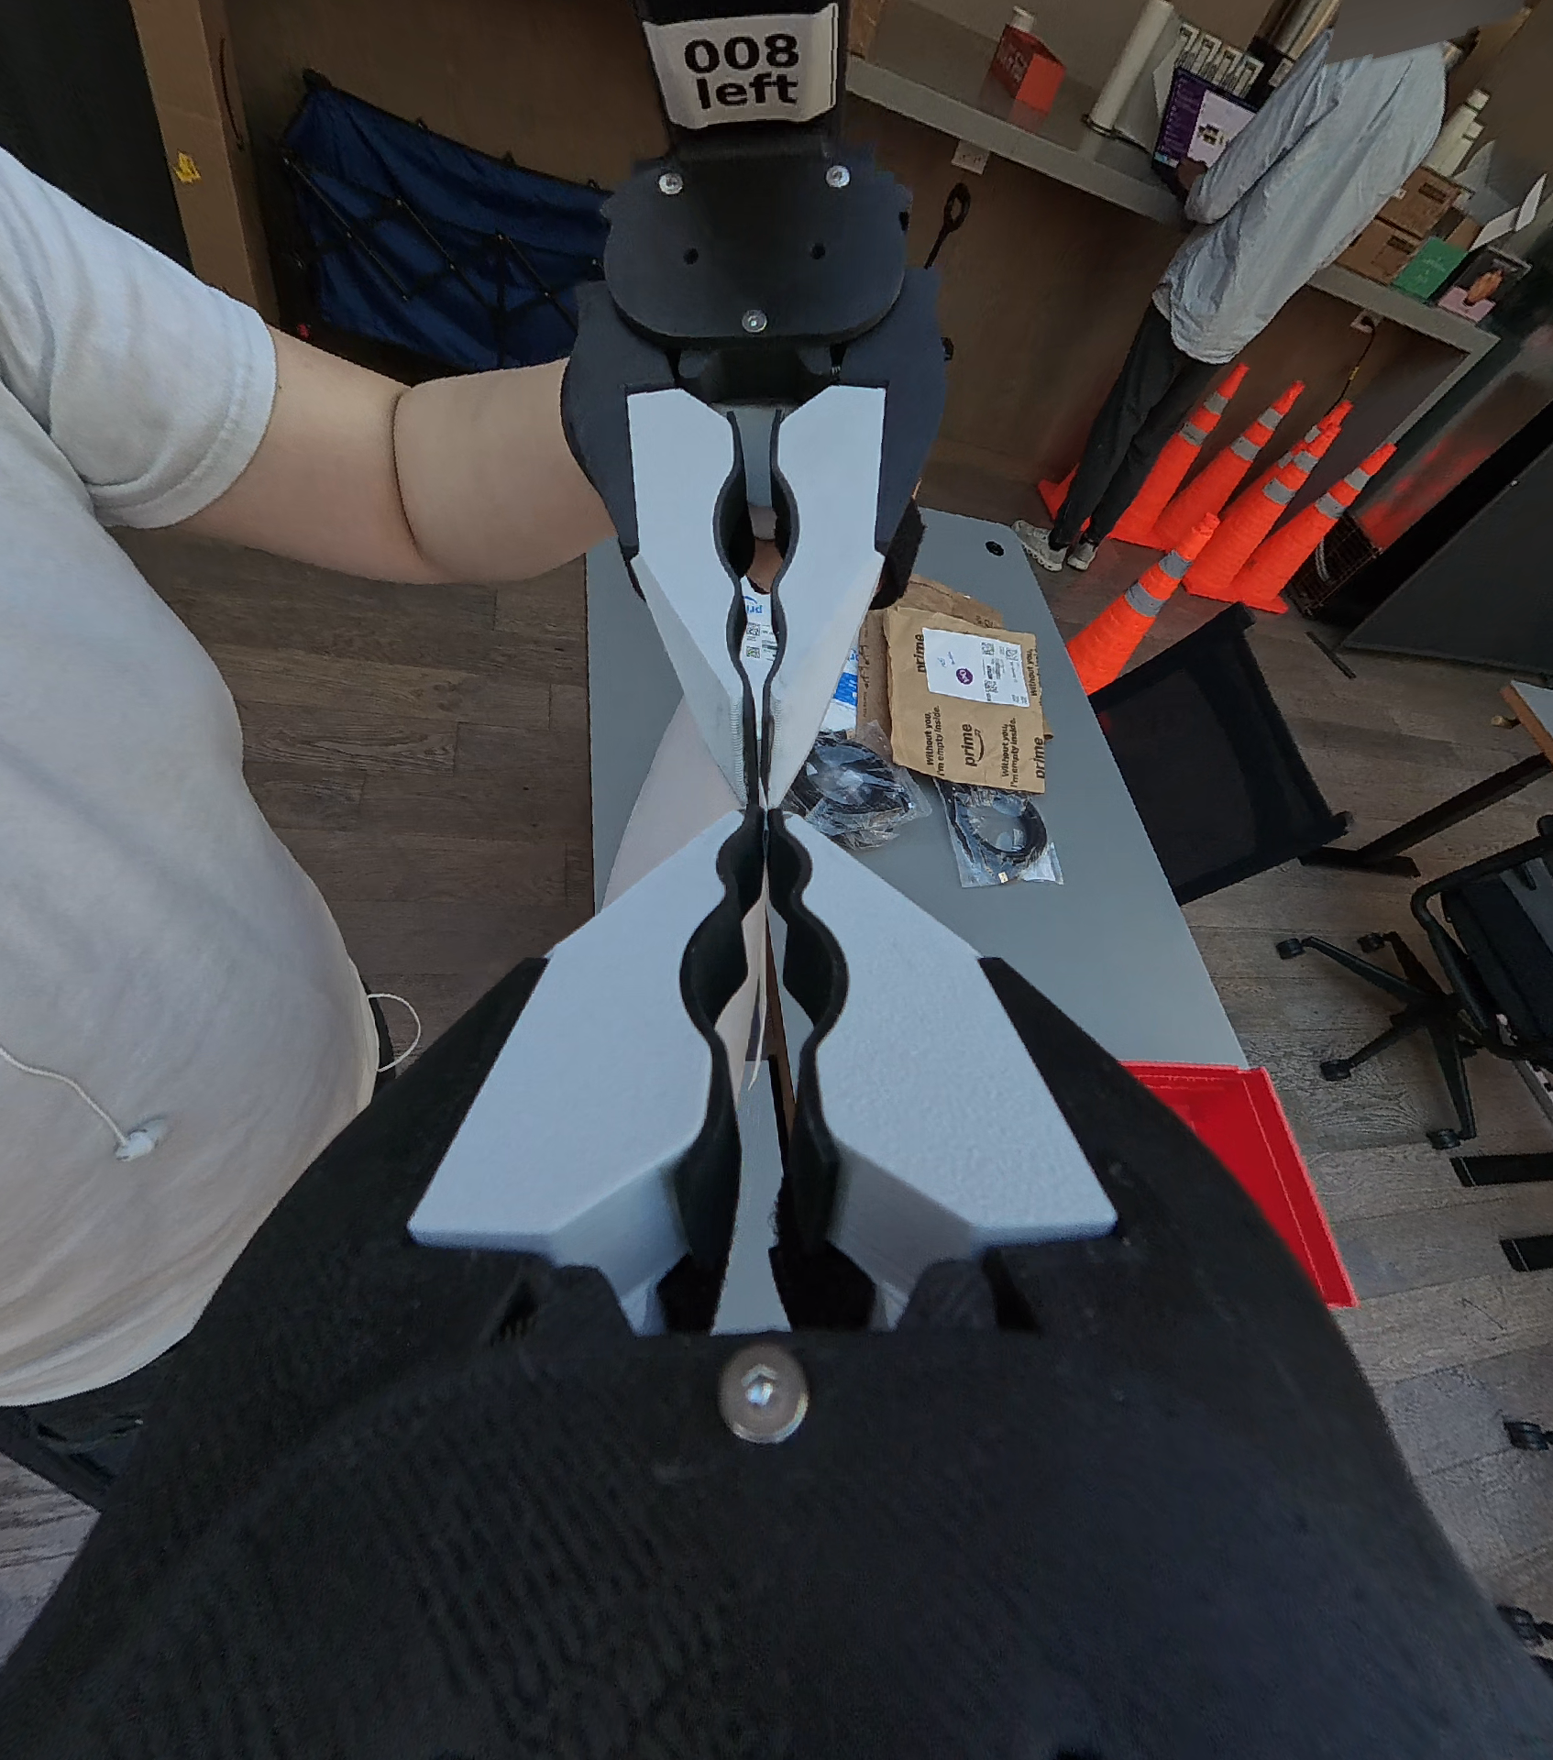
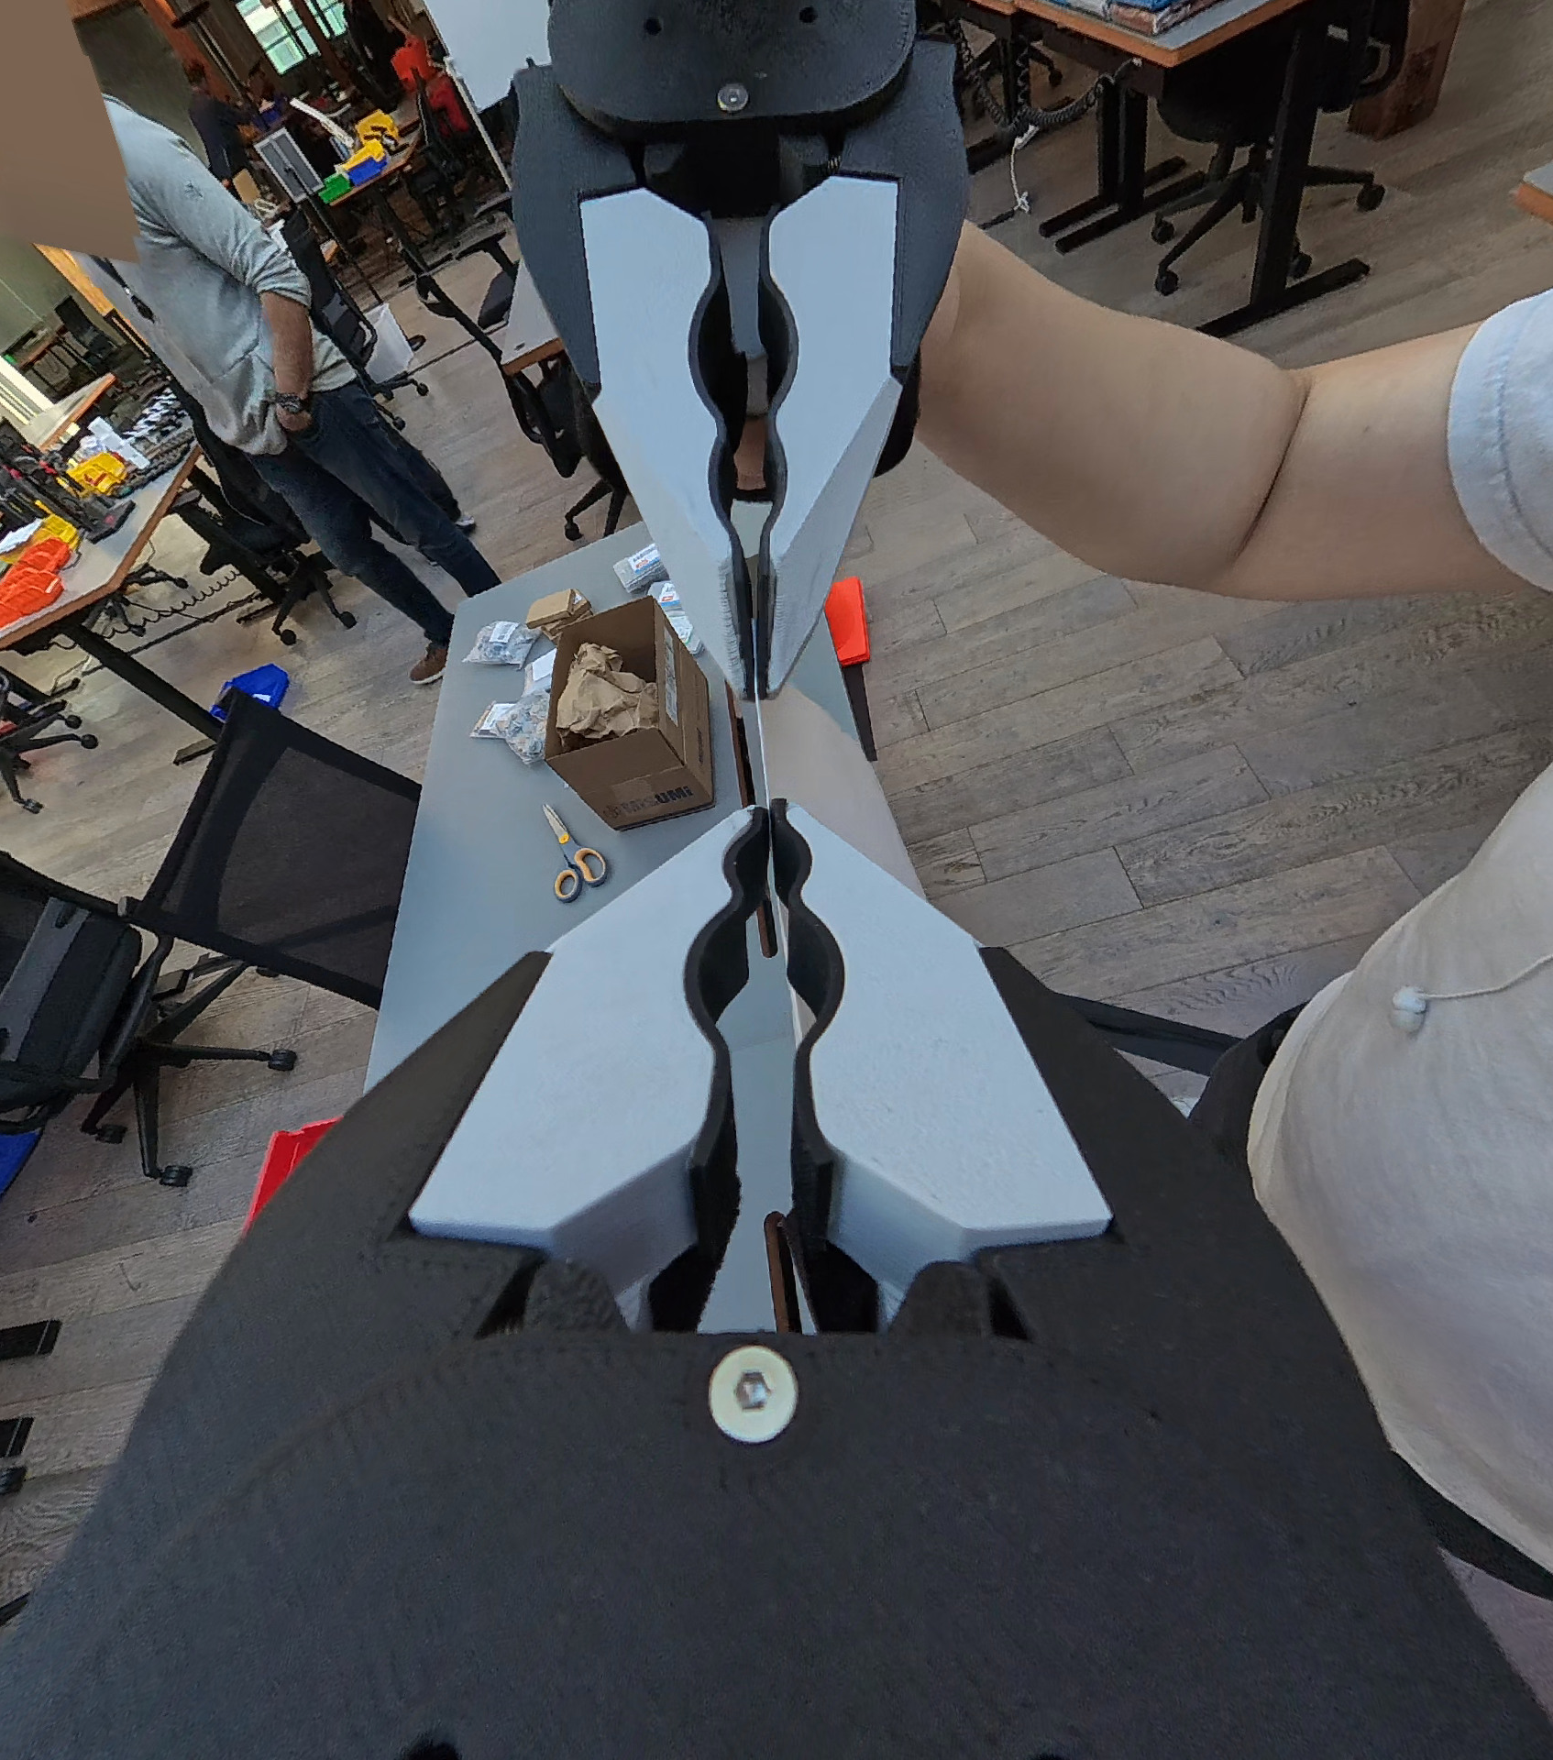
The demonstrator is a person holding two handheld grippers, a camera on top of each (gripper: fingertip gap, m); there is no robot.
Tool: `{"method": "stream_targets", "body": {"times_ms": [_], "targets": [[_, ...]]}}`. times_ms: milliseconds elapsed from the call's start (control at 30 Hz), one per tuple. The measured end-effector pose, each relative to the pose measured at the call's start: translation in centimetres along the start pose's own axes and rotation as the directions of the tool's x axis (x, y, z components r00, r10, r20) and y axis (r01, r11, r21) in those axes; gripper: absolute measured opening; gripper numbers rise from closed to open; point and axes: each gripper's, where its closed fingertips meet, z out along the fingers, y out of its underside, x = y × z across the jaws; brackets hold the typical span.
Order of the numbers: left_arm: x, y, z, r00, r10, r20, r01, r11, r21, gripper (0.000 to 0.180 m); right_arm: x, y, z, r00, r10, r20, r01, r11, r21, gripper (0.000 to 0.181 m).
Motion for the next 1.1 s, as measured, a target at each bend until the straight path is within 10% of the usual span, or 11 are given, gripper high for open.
{"method": "stream_targets", "body": {"times_ms": [1100], "targets": [[7.4,-8.6,-9.8,0.997,0.070,-0.032,-0.071,0.997,-0.036,0.000,-1.4,6.5,-11.2,0.964,-0.221,0.151,0.200,0.970,0.140,0.000]]}}
